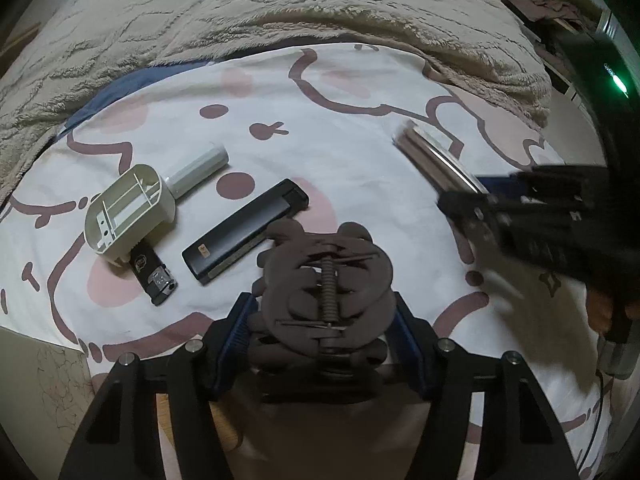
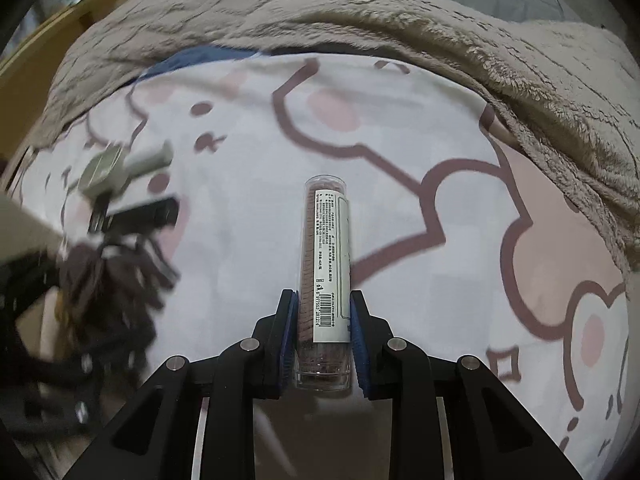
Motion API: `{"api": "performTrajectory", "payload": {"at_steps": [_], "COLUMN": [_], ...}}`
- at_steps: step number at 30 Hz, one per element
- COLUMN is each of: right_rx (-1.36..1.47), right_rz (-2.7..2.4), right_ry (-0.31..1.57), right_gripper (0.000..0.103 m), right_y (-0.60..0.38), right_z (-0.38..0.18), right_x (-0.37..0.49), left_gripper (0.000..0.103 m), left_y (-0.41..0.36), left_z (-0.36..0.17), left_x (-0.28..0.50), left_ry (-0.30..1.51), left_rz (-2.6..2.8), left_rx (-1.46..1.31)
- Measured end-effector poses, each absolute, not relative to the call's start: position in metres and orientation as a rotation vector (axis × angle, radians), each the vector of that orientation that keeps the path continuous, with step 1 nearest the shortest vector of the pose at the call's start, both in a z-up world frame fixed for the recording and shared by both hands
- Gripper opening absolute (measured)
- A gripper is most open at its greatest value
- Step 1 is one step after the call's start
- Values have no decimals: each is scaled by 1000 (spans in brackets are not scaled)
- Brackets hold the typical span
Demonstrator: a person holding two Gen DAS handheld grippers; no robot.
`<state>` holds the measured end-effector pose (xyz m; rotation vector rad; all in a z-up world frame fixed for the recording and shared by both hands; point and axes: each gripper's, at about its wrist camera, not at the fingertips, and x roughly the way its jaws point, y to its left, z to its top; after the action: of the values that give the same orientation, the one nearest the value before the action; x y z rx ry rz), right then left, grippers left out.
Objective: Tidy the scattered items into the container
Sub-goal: 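Grasp the brown claw hair clip with the left gripper while the right gripper lifts the tube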
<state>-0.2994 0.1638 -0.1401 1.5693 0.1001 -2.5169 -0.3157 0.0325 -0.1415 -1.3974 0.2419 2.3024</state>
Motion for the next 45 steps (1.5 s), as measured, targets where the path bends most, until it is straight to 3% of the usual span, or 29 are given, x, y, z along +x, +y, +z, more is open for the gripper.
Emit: {"api": "performTrajectory", "payload": {"at_steps": [12,20,26,29,37,39,41,45], "right_rx": [1508,1504,1531,1549,1581,1595,1616,1619], "right_rz": [-2484,-2478,-2476,-2481,-2512,-2512,-2510,-2521], "right_ry": [67,-28,-16,-59,-51,-38,-19,11], "right_gripper": [27,27,27,27,27,27,27,27], "right_y": [170,177,175,176,170,169,167,164], "right_z": [-141,-143,-142,-143,-143,-142,-142,-140], "right_x": [-238,-209,-212,-217,-228,-229,-231,-233], "left_gripper": [65,65,66,72,72,72,65,64], "left_y": [50,63,66,68,68,67,67,64], "left_z": [-139,-143,-146,-148,-151,-150,-150,-148], "left_x": [-296,-284,-283,-282,-282,-282,-282,-284], "left_ry": [238,334,374,410,426,424,421,382], "left_rz": [2182,2157,2172,2170,2162,2164,2172,2178], "left_rx": [-1333,-1299,-1291,-1297,-1319,-1318,-1318,-1325]}}
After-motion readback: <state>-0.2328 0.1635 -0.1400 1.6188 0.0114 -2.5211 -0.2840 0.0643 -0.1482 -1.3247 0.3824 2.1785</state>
